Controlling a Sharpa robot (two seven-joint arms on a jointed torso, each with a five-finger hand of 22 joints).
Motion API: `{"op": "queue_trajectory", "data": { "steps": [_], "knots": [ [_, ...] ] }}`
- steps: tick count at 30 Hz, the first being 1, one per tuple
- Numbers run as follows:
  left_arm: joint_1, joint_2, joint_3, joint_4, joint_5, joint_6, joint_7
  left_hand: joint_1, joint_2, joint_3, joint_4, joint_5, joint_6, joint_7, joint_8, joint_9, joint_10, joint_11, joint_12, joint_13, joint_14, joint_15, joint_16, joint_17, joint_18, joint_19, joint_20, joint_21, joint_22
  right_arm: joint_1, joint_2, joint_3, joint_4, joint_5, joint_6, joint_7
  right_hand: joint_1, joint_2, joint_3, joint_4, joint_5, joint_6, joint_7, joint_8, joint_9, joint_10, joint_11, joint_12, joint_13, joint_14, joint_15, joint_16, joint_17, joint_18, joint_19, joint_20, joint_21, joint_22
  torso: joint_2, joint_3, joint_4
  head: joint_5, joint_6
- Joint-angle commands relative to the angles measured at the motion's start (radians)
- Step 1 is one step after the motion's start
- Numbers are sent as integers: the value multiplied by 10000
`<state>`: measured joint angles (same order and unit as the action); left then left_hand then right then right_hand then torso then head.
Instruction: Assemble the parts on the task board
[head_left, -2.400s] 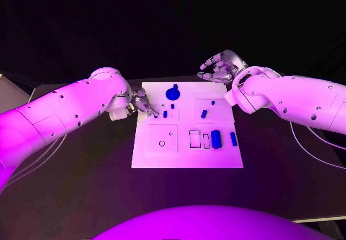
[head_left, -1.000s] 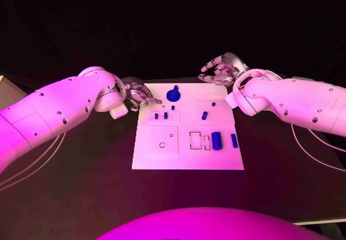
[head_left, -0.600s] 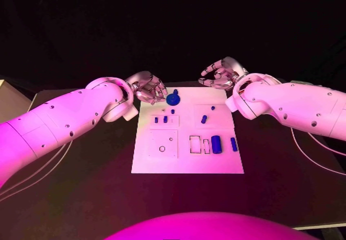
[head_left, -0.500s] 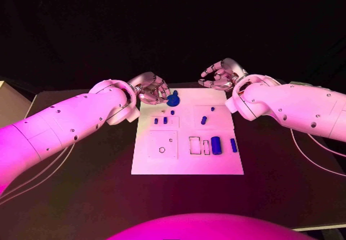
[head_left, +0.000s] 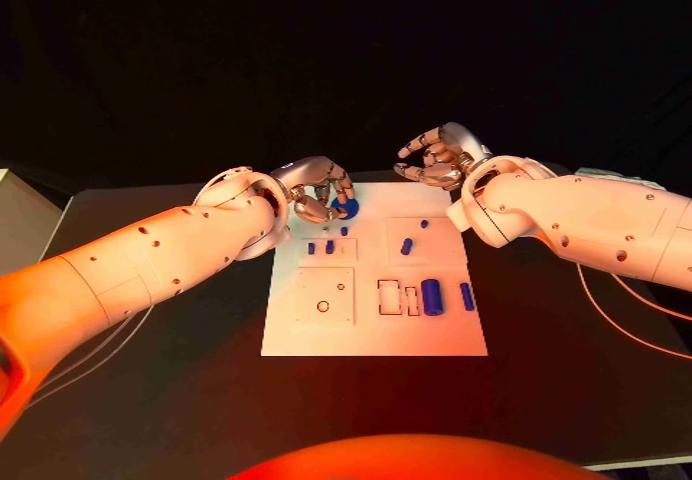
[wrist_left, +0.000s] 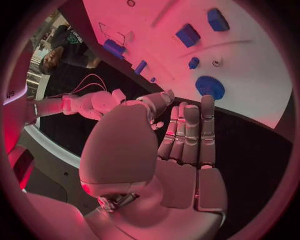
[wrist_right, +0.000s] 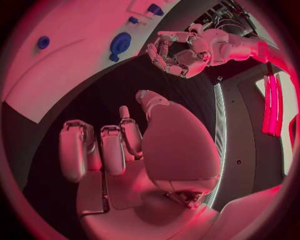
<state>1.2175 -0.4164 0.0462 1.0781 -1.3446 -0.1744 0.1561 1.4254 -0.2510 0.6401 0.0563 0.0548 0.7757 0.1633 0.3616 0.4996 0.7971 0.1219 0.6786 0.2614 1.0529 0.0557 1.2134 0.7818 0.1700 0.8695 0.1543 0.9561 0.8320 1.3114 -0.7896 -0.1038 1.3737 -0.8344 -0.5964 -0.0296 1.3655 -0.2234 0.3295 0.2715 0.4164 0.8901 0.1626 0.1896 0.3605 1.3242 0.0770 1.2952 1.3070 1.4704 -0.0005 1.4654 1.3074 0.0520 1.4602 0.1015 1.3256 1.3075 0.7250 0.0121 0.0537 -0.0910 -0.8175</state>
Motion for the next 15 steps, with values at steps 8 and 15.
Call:
{"op": "queue_trajectory", "data": {
  "steps": [8, 15],
  "knots": [
    [-19, 197, -21, -149, -1440, 474, -185, -335, -105, 13, -100, 11, 375, -31, -176, -209, 64, 17, -148, -175, 425, 18, 650, 446, 132, 154, 11, 169, 122, 0, 77, 4, -88, 1060, -395, 1241, 97, -216, 881, -163, 21, -700, 142, 470, 227, -3943, 185, -4945, -4182, -2519, 157, -4824, -4631, 1294, -3331, 183, -7900, -3972, -10, -6, 10, -72, 44],
    [-43, 348, -28, -276, -1680, 991, -487, -498, -115, -59, -66, 5, 685, 144, -410, -411, -14, 96, -737, -537, 223, 91, 738, 28, 136, 166, 81, 114, 115, 2, 171, 4, -216, 1833, -290, 1737, -131, -358, 1586, -280, 24, -1047, 508, 1006, 383, -4193, 716, -8756, -8542, -4872, 927, -9953, -7294, 1257, -4847, 926, -11459, -7100, 0, 1, -10, -60, 80]
  ]
}}
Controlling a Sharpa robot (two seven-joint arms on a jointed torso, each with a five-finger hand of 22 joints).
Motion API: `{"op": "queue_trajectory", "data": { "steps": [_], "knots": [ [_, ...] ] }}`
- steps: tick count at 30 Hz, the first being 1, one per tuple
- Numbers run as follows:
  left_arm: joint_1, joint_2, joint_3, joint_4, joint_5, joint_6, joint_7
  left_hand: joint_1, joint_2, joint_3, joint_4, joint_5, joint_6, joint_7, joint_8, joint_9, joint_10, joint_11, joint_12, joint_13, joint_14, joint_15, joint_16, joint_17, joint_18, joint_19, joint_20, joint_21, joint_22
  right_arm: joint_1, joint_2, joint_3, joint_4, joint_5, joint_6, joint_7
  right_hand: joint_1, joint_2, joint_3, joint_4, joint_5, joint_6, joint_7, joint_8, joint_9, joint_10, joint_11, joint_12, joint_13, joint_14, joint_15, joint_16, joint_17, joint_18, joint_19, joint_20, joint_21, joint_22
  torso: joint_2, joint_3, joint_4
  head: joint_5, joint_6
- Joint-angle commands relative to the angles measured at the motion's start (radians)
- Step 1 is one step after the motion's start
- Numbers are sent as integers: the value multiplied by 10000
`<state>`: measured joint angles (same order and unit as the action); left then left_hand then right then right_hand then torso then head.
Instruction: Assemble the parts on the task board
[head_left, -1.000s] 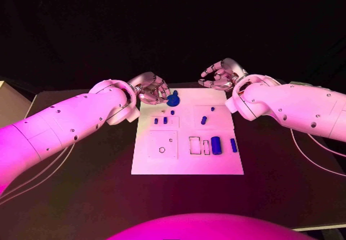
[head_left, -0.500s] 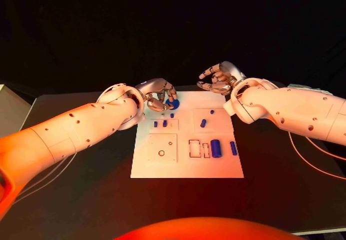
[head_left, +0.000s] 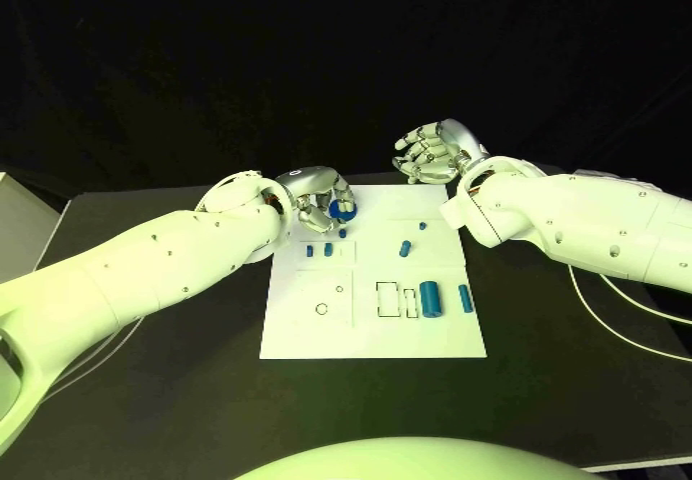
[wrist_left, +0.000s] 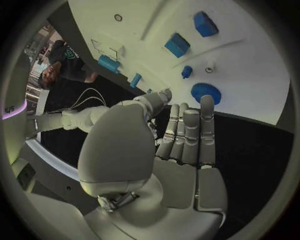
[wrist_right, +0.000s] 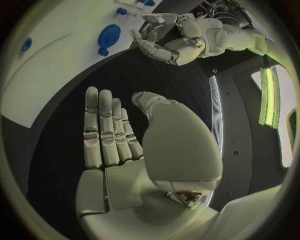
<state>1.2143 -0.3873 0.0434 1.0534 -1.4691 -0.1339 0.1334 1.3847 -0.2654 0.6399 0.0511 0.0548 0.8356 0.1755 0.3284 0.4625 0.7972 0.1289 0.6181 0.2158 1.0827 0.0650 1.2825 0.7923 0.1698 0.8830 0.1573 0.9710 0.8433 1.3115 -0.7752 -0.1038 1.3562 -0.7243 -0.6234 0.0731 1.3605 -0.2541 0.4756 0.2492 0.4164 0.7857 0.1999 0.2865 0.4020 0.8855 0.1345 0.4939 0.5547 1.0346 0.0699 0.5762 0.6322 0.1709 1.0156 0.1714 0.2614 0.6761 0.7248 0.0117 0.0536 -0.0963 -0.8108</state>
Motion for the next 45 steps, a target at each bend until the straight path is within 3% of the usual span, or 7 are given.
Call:
{"op": "queue_trajectory", "data": {
  "steps": [1, 4, 17, 24, 29, 45],
  "knots": [
    [-16, 76, -1, -44, -451, 633, -286, -89, 35, -60, -18, 6, 105, 30, -112, -64, 3, 33, -197, -120, -85, 4, 58, -113, 138, 36, 56, -39, 0, 1, 38, 5, -62, 812, 8, 765, -110, -30, 172, -126, 24, 5, 176, -1, -89, 386, 196, -1101, -1612, -592, 298, -1548, -855, 107, -426, 363, -1214, -1282, -1, 2, -5, -14, 11],
    [-28, 123, -2, -77, -513, 772, -367, -79, 43, -62, -32, 7, 137, 41, -177, -106, 39, 42, -316, -190, -87, 12, 87, -156, 139, 46, 65, -44, 1, 1, 73, 5, -113, 989, 63, 889, -177, 18, 180, -354, 26, 15, 220, -154, -254, 618, 307, -1715, -2826, -534, 441, -2489, -1475, 129, -242, 512, -1898, -2382, -7, 0, 7, -34, 2],
    [-60, 229, -16, -205, -697, 1187, -736, -91, 40, -86, -50, 10, 196, 99, -329, -199, 172, 64, -538, -322, -121, 28, 147, -299, 138, 67, 80, -40, 13, 6, 148, 5, -179, 1203, 181, 1075, -314, 187, 15, -678, 72, -9, 458, -409, -511, 509, 497, -2330, -4391, -718, 742, -3849, -2475, 131, -632, 797, -1988, -4199, 2, -1, 19, -83, -11],
    [-113, 353, -22, -417, -707, 929, -734, -41, 89, -83, -79, 14, 133, 136, -520, -294, 211, 95, -736, -427, -193, 55, 174, -460, 141, 68, 106, -50, 20, 11, 174, 5, -172, 1272, 237, 1108, -325, 205, -17, -716, 78, -5, 463, -460, -548, 504, 536, -2453, -4560, -691, 756, -3969, -2602, 127, -652, 824, -1982, -4384, 18, 4, -2, -109, -29],
    [-128, 426, -23, -522, -691, 798, -698, 28, 150, -12, -117, 12, 165, 135, -582, -326, 333, 87, -797, -469, -85, 46, 264, -386, 147, 102, 102, -16, 42, 17, 180, 6, -158, 1285, 241, 1106, -329, 207, -23, -718, 80, -7, 472, -468, -553, 510, 541, -2464, -4580, -681, 758, -3981, -2618, 128, -650, 826, -1980, -4407, 8, 5, 15, -128, -54],
    [-165, 545, -37, -661, -669, 1086, -675, 112, 307, 251, -248, 2, 618, 22, -635, -362, 922, -23, -1049, -612, 326, -50, 654, -78, 62, 511, 21, 481, 549, 21, 222, 6, -147, 1291, 271, 1086, -350, 231, -46, -733, 166, -4, 500, -505, -580, 551, 558, -2515, -4684, -627, 766, -4042, -2699, 130, -630, 834, -1971, -4530, 17, 19, 26, -172, -155]
  ]
}}
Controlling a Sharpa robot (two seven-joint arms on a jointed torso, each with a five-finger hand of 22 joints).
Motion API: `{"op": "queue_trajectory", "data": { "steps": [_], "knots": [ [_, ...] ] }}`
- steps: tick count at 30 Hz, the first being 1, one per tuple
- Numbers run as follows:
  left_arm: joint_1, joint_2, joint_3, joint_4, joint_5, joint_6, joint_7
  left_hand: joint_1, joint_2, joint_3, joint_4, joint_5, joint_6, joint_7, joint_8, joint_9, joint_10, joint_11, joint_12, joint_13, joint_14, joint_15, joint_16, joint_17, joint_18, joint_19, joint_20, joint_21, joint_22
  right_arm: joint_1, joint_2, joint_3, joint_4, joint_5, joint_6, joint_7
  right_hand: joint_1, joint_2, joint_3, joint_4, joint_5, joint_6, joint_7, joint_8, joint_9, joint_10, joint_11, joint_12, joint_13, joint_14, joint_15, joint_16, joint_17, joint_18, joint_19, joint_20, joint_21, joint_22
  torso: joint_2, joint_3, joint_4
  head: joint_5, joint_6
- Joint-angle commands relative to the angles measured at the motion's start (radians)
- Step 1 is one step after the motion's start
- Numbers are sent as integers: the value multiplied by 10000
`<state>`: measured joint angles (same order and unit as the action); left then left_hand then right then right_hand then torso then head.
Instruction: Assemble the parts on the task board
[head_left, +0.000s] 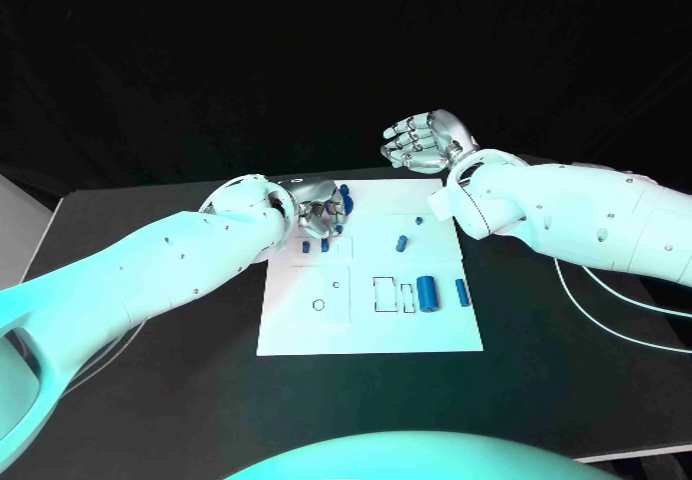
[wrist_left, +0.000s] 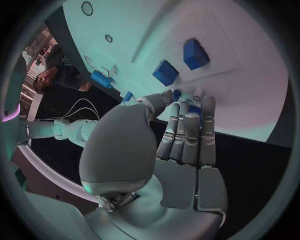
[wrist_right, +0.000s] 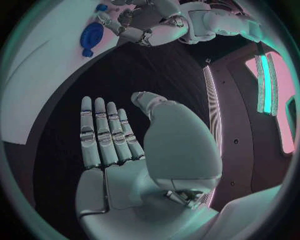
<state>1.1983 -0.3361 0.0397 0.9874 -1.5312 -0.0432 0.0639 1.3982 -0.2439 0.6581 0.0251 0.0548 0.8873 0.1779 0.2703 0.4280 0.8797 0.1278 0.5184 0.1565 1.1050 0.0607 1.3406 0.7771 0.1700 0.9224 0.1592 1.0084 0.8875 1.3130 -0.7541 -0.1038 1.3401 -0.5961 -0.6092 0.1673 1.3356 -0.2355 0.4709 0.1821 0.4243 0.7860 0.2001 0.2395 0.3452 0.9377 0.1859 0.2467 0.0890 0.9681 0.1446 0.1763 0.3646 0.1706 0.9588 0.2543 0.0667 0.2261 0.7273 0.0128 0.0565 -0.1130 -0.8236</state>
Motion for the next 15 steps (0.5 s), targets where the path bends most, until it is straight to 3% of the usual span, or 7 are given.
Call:
{"op": "queue_trajectory", "data": {
  "steps": [1, 11, 15],
  "knots": [
    [-6, 36, -1, -3, -47, 198, 20, -21, 103, 86, 2, 3, 134, -11, -54, -17, 142, -22, -70, -27, 138, -14, 103, 107, 54, 142, -5, 142, 144, 5, 12, 5, 15, 9, 129, 143, -101, 45, 2, -62, 88, -8, 497, -36, -12, 29, 44, -42, -26, 38, 20, -43, -23, 132, -62, 6, -25, -30, -6, 11, -3, -5, -29],
    [-30, 129, -14, -105, -46, 255, 12, -22, 128, 148, -40, 6, 226, -28, -89, -30, 301, -54, -167, -66, 233, -42, 198, 173, 27, 248, -33, 290, 298, 5, 26, 5, 38, 10, 141, 140, -112, 58, -7, -68, 155, 11, 501, -45, -22, 61, 45, -59, -75, 71, 19, -69, -62, 134, -47, 6, -20, -92, -10, 8, -19, -30, -50],
    [-44, 163, -18, -149, -45, 278, -2, -22, 131, 154, -44, 5, 227, -27, -95, -33, 308, -54, -178, -70, 231, -44, 200, 162, 26, 251, -35, 297, 304, 5, 31, 5, 47, 10, 150, 136, -114, 61, -9, -71, 179, 17, 501, -48, -25, 69, 45, -64, -90, 82, 18, -77, -75, 134, -41, 6, -19, -111, -17, 1, 1, -54, -60]
  ]
}}
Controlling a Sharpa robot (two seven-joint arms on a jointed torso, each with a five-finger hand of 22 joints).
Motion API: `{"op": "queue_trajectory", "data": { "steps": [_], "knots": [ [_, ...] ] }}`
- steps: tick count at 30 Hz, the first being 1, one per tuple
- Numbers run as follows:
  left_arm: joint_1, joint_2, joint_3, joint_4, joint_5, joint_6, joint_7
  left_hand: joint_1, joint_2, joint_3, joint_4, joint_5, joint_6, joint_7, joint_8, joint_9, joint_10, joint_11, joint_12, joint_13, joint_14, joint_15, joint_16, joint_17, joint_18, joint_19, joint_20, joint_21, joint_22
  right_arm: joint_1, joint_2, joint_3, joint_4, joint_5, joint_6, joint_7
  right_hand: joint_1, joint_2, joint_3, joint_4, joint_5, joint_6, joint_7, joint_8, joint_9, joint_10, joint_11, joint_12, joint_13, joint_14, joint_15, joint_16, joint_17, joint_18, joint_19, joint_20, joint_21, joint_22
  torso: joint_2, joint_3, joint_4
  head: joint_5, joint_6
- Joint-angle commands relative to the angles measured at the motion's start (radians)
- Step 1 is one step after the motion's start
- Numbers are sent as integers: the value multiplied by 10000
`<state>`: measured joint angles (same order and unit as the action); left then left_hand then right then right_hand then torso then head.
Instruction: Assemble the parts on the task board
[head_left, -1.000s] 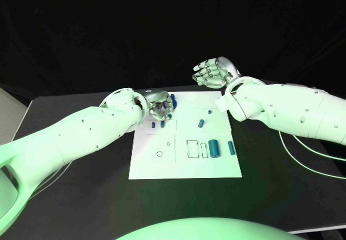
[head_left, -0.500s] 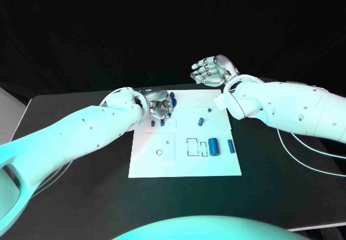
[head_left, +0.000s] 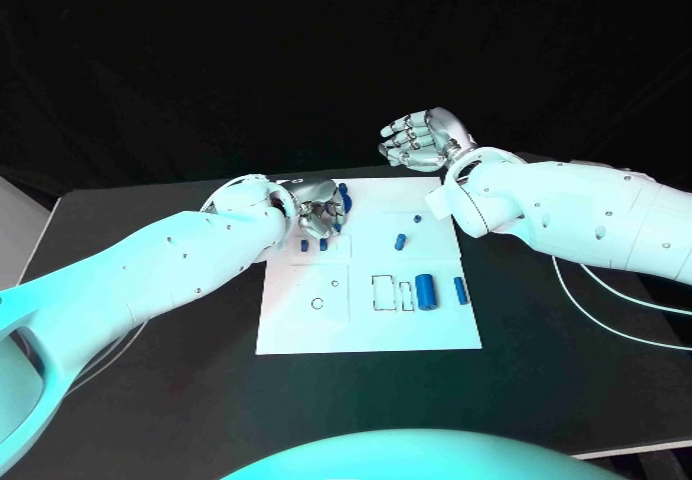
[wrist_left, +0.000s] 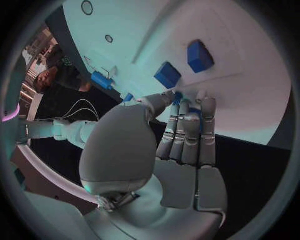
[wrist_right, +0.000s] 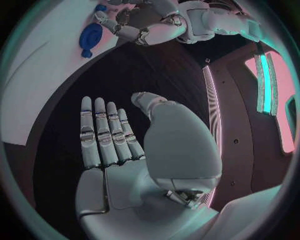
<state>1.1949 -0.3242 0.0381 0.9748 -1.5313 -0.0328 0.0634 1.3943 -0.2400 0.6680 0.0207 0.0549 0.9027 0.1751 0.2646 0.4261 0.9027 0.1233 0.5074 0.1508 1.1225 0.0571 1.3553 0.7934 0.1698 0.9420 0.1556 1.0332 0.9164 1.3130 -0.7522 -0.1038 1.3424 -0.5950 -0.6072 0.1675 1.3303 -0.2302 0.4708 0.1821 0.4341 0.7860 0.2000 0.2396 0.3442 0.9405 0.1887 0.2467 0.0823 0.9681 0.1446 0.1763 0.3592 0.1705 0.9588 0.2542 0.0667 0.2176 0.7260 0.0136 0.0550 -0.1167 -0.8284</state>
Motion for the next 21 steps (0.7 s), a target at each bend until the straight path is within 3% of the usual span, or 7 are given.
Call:
{"op": "queue_trajectory", "data": {
  "steps": [1, 13, 21],
  "knots": [
    [-11, 48, -3, -29, -44, 176, 1, 18, 92, 54, 1, 5, 74, 0, -38, -14, 77, -9, -67, -13, 56, -8, 54, -1, 28, 55, 0, 49, 15, 5, 13, 5, 26, -2, 132, 134, -61, 7, -9, -71, 81, 17, 502, -48, -14, 41, 17, -64, -23, 82, 18, -77, -21, 135, -41, 7, -19, -27, -3, -8, 15, -18, -11],
    [-23, 132, -13, -199, -44, 270, -37, 69, 167, 159, -77, 4, 107, 12, -127, -45, 225, -17, -202, -59, 192, -21, 168, 129, -13, 209, -21, 257, 234, 5, 22, 5, 43, -2, 163, 120, -67, 22, -10, -79, 156, 34, 502, -56, -23, 66, 16, -81, -67, 109, 16, -103, -57, 135, -26, 6, -17, -83, 8, -10, 3, -55, -23],
    [-32, 163, -28, -267, -44, 128, -29, 261, 447, 303, -322, -6, 502, -73, -118, -13, 758, -140, -321, -46, 649, -139, 431, 557, -115, 657, -125, 843, 828, 7, 23, 5, 59, -3, 179, 113, -79, 35, -11, -77, 201, 44, 502, -61, -29, 79, 16, -90, -91, 123, 17, -118, -79, 135, -18, 5, -16, -116, -4, -11, 24, -81, -48]
  ]
}}
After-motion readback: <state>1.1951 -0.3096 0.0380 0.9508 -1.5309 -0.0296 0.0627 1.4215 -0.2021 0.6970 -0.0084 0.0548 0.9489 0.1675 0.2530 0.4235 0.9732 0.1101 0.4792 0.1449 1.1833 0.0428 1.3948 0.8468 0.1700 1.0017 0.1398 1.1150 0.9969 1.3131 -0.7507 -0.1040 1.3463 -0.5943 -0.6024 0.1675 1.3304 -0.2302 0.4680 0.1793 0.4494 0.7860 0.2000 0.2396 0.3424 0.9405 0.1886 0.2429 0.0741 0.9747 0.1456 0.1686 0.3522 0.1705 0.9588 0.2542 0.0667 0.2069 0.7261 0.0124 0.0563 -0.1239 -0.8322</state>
